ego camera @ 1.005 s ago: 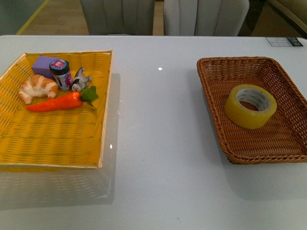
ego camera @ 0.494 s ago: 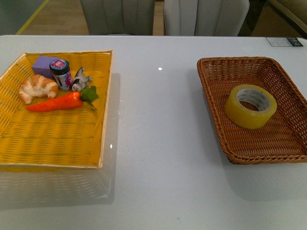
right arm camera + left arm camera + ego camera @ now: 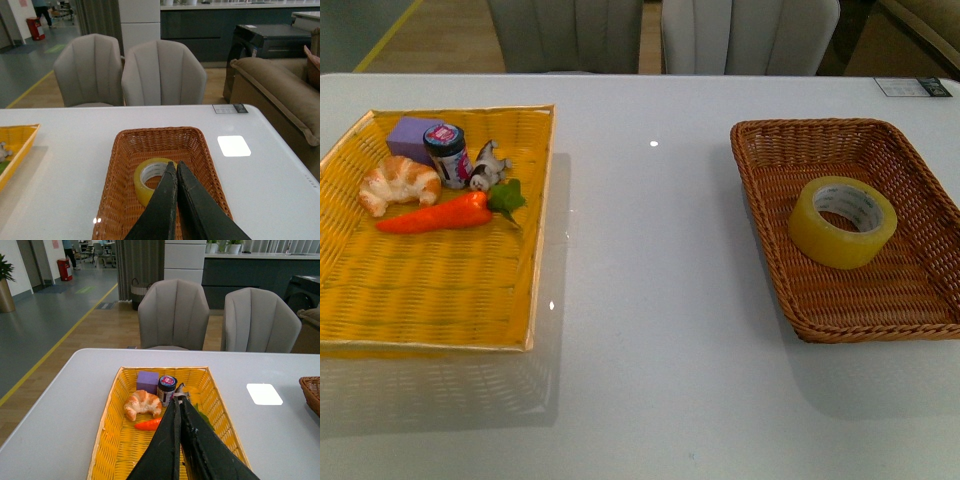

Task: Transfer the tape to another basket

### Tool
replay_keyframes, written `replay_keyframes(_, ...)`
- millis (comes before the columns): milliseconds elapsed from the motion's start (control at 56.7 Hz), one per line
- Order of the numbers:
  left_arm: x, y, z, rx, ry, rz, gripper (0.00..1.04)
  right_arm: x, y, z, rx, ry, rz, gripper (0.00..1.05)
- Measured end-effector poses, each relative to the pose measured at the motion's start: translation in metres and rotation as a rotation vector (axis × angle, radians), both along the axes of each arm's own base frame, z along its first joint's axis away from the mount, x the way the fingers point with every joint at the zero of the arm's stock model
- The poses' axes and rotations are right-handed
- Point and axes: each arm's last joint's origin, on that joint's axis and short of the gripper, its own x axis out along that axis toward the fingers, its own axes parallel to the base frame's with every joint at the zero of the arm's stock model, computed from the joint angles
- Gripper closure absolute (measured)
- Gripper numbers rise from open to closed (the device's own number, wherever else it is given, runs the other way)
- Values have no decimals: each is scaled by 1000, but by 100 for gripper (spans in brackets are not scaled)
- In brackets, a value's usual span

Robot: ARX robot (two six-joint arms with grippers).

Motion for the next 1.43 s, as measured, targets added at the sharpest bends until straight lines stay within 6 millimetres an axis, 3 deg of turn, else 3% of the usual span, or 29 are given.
replay_keyframes(370, 0, 0, 0, 0, 0, 0, 103, -12, 0, -3, 0, 6, -1, 103)
replay_keyframes(458, 0, 0, 0, 0, 0, 0, 103, -12, 0, -3, -1, 5, 0, 87)
replay_keyframes(617, 0, 0, 0, 0, 0, 0, 71, -12, 0, -3, -1, 5, -1, 53)
replay_keyframes(864, 0, 0, 0, 0, 0, 0, 26, -12, 0, -3, -1, 5, 0, 10)
replay_keyframes(899, 0, 0, 0, 0, 0, 0, 21, -12, 0, -3, -1, 5, 0, 7)
replay_keyframes(987, 0, 0, 0, 1, 0, 0, 7, -12, 0, -3, -1, 5, -1, 9)
replay_keyframes(1428, 0, 0, 0, 2, 0, 0, 9, -12, 0, -3, -1, 5, 0, 9)
